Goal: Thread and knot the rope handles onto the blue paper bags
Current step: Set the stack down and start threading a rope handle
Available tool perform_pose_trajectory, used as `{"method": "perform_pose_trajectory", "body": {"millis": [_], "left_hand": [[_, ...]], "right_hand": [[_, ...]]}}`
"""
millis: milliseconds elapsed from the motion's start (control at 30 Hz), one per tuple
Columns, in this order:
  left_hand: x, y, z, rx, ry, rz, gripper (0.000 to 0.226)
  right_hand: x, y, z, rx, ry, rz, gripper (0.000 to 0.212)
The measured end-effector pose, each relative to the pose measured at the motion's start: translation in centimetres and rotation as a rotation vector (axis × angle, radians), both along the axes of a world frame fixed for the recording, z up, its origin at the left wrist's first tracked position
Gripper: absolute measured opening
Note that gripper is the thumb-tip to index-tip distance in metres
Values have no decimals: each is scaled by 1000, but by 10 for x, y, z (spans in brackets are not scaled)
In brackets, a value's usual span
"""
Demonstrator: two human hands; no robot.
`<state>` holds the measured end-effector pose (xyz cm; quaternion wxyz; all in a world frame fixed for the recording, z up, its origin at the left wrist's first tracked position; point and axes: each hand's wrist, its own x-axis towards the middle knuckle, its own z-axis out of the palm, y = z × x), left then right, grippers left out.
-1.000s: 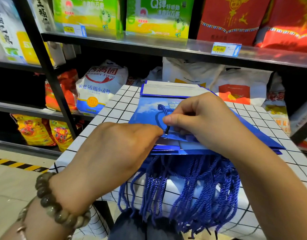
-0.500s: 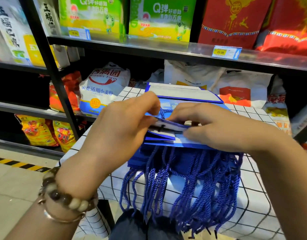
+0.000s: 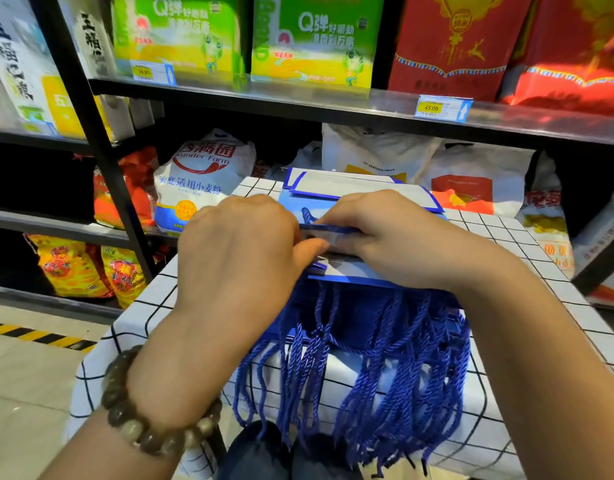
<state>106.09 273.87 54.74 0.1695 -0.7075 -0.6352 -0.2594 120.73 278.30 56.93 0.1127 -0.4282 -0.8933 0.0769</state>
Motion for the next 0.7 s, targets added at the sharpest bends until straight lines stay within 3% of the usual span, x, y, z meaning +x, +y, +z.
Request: {"method": "perform_pose_trajectory", "body": {"millis": [167,333,467,633,700], "left_hand": [[11,10,-1,-50,153,114,36],[4,12,-12,16,107,-80,19],[-13,14,-16,13,97,-233,31],[-23,15,-17,-40,-56,-386,30],[-24,15,-19,-64,-302,-423,26]], "right_hand": [[-6,-1,-3,33,8,-30,20],[-7,-2,-2,77,39,-59,23],[-4,-2,-6,126,16,-92,8],[0,-4,-10,145,-33,-101,26],[0,-7,-11,146,10,-114,24]]}}
